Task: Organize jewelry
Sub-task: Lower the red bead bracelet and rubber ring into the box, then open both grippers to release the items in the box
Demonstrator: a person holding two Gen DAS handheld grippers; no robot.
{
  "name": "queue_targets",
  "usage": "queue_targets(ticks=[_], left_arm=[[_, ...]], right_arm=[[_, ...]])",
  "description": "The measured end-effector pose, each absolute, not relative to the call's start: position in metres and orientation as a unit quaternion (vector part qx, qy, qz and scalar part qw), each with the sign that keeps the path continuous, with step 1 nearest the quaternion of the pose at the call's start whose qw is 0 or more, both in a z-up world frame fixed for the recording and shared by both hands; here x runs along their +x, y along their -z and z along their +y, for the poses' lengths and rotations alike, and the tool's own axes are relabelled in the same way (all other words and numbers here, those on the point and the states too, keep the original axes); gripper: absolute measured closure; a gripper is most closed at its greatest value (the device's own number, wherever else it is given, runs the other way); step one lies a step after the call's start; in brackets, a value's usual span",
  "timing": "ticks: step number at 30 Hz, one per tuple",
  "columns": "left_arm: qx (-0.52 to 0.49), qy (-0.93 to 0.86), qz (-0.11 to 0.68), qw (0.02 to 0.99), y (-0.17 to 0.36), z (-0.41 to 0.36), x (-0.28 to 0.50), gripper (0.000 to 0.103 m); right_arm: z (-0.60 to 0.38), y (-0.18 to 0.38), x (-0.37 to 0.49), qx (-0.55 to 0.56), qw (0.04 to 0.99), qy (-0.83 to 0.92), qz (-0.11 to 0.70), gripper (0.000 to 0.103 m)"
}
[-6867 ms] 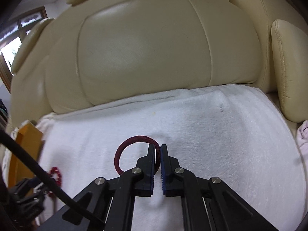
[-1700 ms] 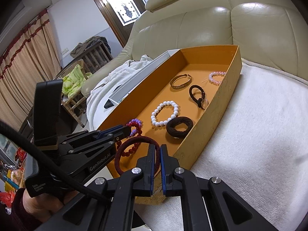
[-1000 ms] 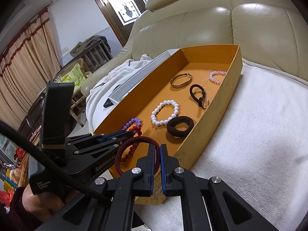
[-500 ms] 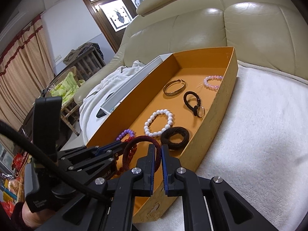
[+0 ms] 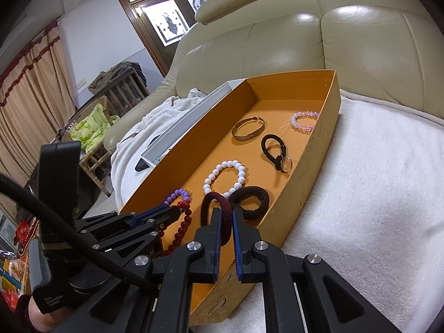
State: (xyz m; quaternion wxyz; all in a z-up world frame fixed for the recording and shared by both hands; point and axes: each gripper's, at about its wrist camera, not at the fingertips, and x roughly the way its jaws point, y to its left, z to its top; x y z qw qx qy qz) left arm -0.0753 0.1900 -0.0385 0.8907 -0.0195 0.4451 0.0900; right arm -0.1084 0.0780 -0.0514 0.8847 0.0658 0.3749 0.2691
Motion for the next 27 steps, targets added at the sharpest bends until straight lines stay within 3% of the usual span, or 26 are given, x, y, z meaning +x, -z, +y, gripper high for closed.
queue_targets(ticks=[8, 18, 27], left_arm=[[-0.017, -0.093, 0.442, 0.892, 0.0372, 0.192, -0.0747, 0.092], [-0.011, -0.114, 0.436, 0.893, 0.0337, 0.1935, -0.0753, 0.051], [-0.013, -0.129, 0.435, 0.891, 0.0318, 0.1964, -0.0754, 0.041]], right_arm=[[0.0781, 0.0519, -0.1083, 0.064, 0.885, -0.27, 0.374, 0.094], [0.0779, 0.0518, -0.1087, 0.065, 0.881, -0.277, 0.378, 0.089], [0.0767, 0.0525, -0.11, 0.062, 0.879, -0.282, 0.38, 0.088]])
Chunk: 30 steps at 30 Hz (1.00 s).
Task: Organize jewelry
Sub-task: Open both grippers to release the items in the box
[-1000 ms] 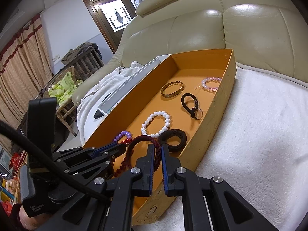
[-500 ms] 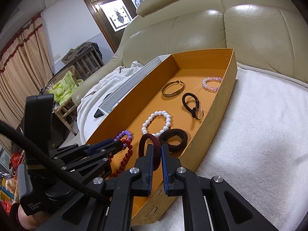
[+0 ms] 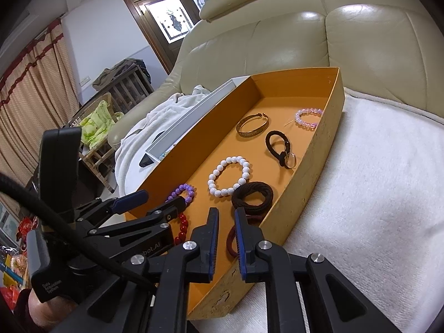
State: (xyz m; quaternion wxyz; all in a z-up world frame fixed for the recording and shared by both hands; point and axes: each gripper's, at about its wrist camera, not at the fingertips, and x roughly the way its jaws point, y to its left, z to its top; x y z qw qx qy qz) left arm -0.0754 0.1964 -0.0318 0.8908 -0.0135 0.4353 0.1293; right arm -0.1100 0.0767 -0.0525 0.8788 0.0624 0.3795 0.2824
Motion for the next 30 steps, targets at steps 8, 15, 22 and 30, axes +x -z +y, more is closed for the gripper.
queue_targets(ticks=[8, 15, 22, 30], left_arm=[[-0.008, -0.132, 0.427, 0.895, 0.027, 0.194, -0.076, 0.04], [-0.002, -0.136, 0.387, 0.912, 0.01, 0.187, -0.083, 0.024], [0.005, -0.156, 0.347, 0.925, -0.007, 0.179, -0.094, 0.018], [-0.021, -0.178, 0.358, 0.916, -0.016, 0.184, -0.099, 0.018]], right_arm=[[0.077, 0.051, -0.113, 0.053, 0.878, -0.287, 0.379, 0.088], [0.066, 0.036, -0.121, 0.035, 0.894, -0.277, 0.351, 0.072], [0.049, 0.02, -0.128, 0.024, 0.911, -0.258, 0.321, 0.072], [0.037, -0.004, -0.148, -0.008, 0.928, -0.243, 0.284, 0.066]])
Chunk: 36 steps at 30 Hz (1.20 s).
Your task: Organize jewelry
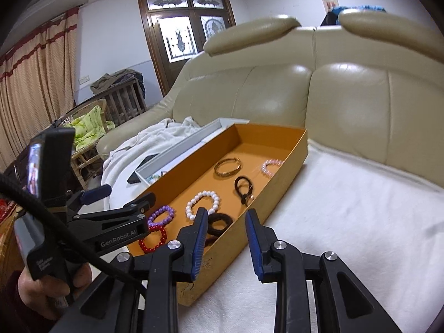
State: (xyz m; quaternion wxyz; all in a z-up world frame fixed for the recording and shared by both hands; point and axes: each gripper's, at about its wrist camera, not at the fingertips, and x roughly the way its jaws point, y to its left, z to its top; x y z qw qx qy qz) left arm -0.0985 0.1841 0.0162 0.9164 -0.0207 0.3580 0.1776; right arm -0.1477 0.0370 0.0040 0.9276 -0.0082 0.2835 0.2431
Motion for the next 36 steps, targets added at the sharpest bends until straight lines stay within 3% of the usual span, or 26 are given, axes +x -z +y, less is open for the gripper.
queue_targets(ticks=[3, 36], left_arm=[[-0.008, -0.189, 0.355, 0.915, -0.019, 0.181, -0.101, 0.018], [-0.03, -0.222, 0.325, 0.919, -0.034, 0.197, -0.111, 0.018]], right_arm=[[0.035, -0.015, -0.157, -0.025, 0.936, -0.232, 0.262, 0.039], [0.052, -0.026, -0.141, -0.028, 0.936, -0.185, 0.298, 0.038]])
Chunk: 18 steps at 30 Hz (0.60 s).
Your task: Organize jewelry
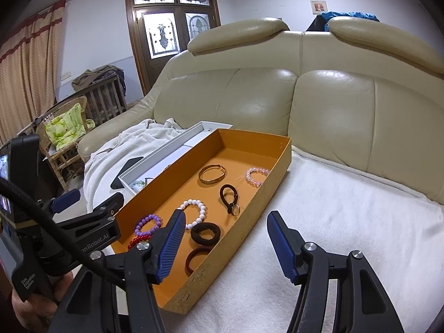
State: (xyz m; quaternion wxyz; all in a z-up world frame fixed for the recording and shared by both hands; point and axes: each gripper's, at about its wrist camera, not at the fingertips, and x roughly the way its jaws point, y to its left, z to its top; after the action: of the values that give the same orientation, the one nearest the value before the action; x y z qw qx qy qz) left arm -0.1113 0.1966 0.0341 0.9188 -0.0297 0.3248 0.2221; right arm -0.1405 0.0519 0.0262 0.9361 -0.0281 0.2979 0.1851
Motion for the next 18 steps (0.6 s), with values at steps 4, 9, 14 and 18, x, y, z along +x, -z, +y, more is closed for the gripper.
queue_targets(ticks=[4, 9, 14, 18], left_arm=[[-0.03, -0.224, 0.325, 0.918, -0.034, 0.198, -0.112, 0.018], [-0.028, -0.224, 0.325, 0.918, -0.034, 0.198, -0.112, 0.018], [-0.03, -0.223, 0.326, 0.918, -0.034, 0.198, -0.112, 0.018], [-0.029, -0.223, 0.325, 0.919, -0.034, 0.197, -0.113, 0.018]], right_arm=[[0.057, -0.027, -0.142, -0.032, 0.935, -0.184, 0.301, 0.038], [0.061, -0.029, -0.14, -0.036, 0.934, -0.179, 0.306, 0.038], [0.065, -0.029, -0.139, -0.041, 0.934, -0.172, 0.309, 0.038], [0.065, -0.029, -0.138, -0.039, 0.934, -0.172, 0.311, 0.038]])
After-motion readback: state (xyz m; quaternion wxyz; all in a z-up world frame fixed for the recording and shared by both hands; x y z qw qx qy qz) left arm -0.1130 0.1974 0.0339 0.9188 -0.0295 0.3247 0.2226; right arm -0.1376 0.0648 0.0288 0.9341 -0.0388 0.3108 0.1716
